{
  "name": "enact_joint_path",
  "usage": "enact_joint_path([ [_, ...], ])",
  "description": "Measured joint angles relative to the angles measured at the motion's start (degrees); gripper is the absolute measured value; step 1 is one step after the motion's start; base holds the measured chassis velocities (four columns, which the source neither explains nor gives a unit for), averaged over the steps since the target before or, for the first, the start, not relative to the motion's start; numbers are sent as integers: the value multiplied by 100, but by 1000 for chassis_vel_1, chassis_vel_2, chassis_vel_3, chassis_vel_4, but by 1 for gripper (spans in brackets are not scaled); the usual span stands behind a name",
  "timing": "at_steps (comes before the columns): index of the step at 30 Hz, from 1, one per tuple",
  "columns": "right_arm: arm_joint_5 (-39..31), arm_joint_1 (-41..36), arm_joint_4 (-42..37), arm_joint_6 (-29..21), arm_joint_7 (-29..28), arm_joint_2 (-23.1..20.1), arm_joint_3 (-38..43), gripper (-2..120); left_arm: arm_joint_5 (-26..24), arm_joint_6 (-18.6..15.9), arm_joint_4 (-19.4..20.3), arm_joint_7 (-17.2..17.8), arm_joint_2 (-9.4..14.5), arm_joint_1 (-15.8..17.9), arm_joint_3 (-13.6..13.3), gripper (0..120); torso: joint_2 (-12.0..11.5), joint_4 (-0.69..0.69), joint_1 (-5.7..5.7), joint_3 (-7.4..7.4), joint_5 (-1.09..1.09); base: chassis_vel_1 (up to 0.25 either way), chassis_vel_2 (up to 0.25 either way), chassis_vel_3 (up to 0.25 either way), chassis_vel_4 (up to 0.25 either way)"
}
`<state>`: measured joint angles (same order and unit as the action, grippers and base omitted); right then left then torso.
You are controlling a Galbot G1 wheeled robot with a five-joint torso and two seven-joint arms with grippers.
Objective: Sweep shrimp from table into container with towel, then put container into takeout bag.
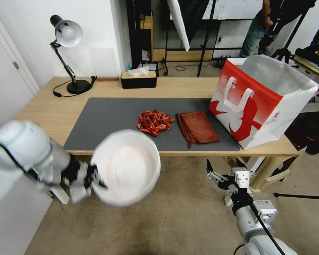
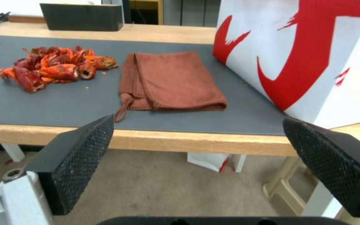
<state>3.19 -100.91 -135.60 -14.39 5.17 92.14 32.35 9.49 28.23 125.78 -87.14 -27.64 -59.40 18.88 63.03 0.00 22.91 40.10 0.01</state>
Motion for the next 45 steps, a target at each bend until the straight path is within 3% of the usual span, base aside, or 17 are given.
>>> enact_joint_path([
  [5, -12, -32, -110, -8, -5, 0, 10, 100, 582, 56, -229, -44, -309, -127, -388, 0, 0, 0, 0, 1, 0, 0, 0, 0, 0],
  [9, -14, -52, -139, -10, -7, 0, 10, 100, 725, 42, -585, -46, -557, -80, -566, 0, 0, -1, 1, 1, 0, 0, 0, 0, 0],
  [13, -21, -70, -149, -10, -10, 0, 11, 100, 700, -59, -758, -46, -646, -52, -707, 0, 0, 1, 0, 1, 0, 0, 0, 0, 0],
  [16, -40, -80, -158, -26, -16, 0, 18, 100, 740, -92, -1160, -34, -928, 95, -995, 0, 0, 1, 0, 1, 0, 0, 0, 0, 0],
  [20, -40, -71, -158, -35, -25, 0, 16, 100, 788, -93, -1513, 76, -1146, 221, -1153, 0, 0, 0, 1, 1, 0, 0, 0, 0, 0],
  [23, -63, -56, -160, -37, -24, 0, 10, 100, 918, -39, -1992, 358, -1408, 325, -1306, 0, 0, 1, 1, 1, 0, 0, 0, 0, 0],
  [30, -222, 133, -137, 34, 59, -130, 35, 100, 1031, -44, -2394, 757, -1643, 625, -1642, 0, 0, 0, 1, 1, 0, 0, 0, 0, 0],
  [32, -282, 338, -13, 262, 228, -254, 76, 100, 1099, -36, -2558, 864, -1744, 807, -1762, 0, 0, 0, 1, 1, 0, 0, 0, 0, 0],
  [37, -382, 564, 121, 369, 335, -365, 95, 100, 1186, -8, -2686, 997, -1797, 966, -1857, 0, -1, 0, 1, 1, 0, 0, 0, 0, 0],
  [39, -633, 862, 321, 395, 354, -534, 82, 100, 1262, 8, -2777, 1170, -1819, 1134, -1948, 0, -1, 0, 1, 1, 0, 0, 0, 0, 0],
  [45, -1014, 1354, 854, 465, 372, -926, 6, 100, 1322, 16, -2939, 1251, -1876, 1333, -2023, 0, -1, 0, 2, 2, 0, 0, 0, 0, 0],
])
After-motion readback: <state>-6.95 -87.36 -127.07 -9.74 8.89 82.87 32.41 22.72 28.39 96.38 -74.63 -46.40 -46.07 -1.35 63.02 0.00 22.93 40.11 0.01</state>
